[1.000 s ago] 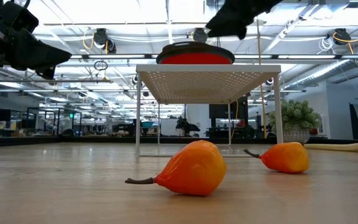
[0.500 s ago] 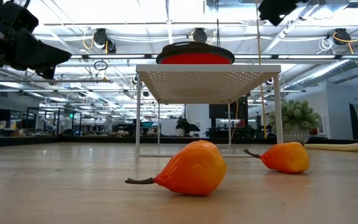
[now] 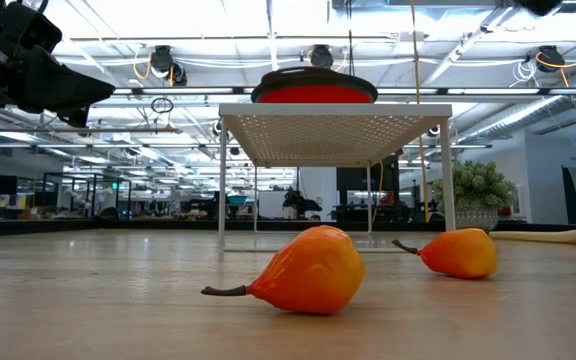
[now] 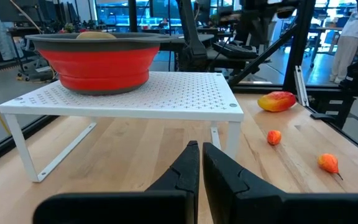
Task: Pick & Place Fruit
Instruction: Put the orange mango into the red strainer bowl
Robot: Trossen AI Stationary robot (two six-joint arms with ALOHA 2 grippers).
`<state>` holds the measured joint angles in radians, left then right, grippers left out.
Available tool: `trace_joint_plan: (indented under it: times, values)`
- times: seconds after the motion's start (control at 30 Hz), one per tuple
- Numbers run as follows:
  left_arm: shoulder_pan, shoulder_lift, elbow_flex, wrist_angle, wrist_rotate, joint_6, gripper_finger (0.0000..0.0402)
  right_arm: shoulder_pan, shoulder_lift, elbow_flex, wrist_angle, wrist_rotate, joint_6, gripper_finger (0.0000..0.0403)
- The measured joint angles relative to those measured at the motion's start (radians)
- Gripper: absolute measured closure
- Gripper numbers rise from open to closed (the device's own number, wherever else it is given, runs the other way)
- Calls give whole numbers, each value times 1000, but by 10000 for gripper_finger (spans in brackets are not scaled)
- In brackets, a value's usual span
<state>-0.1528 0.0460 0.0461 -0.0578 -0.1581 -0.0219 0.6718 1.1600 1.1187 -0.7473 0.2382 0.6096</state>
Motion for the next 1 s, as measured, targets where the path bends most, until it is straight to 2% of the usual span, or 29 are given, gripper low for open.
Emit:
trace_joint_plan:
  times: [0.3,0.63,0.8,1.0]
  values:
    - [0,0,0,0,-19,0,382,161,99,0,-6,-8,337,402]
    - [0,0,0,1,-26,15,382,255,187,0,-7,-123,702,402]
    - [0,0,0,1,-26,24,382,291,197,0,-8,-164,836,396]
    - [0,0,0,2,-26,27,382,334,197,0,-30,-165,938,366]
